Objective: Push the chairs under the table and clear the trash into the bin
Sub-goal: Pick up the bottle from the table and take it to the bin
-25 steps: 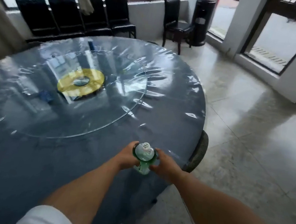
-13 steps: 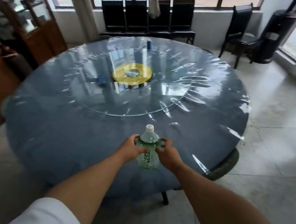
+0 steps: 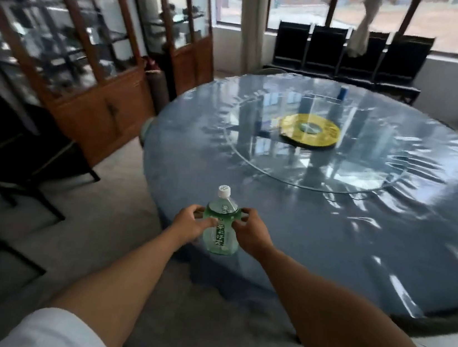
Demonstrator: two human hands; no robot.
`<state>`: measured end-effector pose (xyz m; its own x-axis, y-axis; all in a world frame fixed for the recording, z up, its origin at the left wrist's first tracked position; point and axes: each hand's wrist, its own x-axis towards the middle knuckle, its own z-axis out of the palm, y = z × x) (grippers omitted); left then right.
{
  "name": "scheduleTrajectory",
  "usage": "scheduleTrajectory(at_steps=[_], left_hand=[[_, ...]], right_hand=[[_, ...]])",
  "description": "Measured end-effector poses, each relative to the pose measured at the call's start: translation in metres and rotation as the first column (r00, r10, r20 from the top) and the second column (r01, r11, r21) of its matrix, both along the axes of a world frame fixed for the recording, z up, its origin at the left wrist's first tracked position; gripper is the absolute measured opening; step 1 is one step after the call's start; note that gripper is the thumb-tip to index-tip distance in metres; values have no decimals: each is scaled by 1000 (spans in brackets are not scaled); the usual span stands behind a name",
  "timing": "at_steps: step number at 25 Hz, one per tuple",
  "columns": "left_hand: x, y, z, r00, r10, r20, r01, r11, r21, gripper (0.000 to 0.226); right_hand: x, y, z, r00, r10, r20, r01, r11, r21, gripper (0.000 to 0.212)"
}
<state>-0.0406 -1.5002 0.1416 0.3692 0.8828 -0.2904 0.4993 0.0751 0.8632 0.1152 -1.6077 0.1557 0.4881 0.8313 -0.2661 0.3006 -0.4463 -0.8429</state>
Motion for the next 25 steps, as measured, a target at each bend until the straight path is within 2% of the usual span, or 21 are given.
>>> scheduleTrajectory(at_steps=[2,4,6,9,13,16,19,23,25], left_hand=[[-54,6,-3,995,98,31,-98,995,-14,53],[-104,9,-5,984,173,37,-173,985,-5,56],[-152,8,-7,975,221,22,-221,975,2,56],[-225,-3,-7,938,346,31,-345,938,-36,43],[-306,-28,-12,870,491,35,-487,869,-80,54],[-362,-43,-18,766,641,49,-628,763,-153,53],[-402,-50,-23,663,747,59,-719,656,-229,36],[-433,-43,-25,545,837,42,-796,533,-287,34],[-441,-41,-24,529,848,21,-807,511,-297,30]], right_hand=[[-51,18,2,998,57,-16,-57,998,10,42],[-97,32,0,990,140,-5,-140,990,-2,47],[-137,45,-3,969,243,30,-243,970,-14,55],[-201,61,-9,911,398,108,-396,917,-43,60],[-277,74,-19,832,544,107,-539,839,-79,60],[-333,88,-30,729,674,120,-665,739,-107,62],[-382,104,-39,631,765,129,-756,644,-119,63],[-425,132,-47,530,844,81,-831,536,-152,63],[-437,140,-52,515,854,69,-840,520,-155,63]])
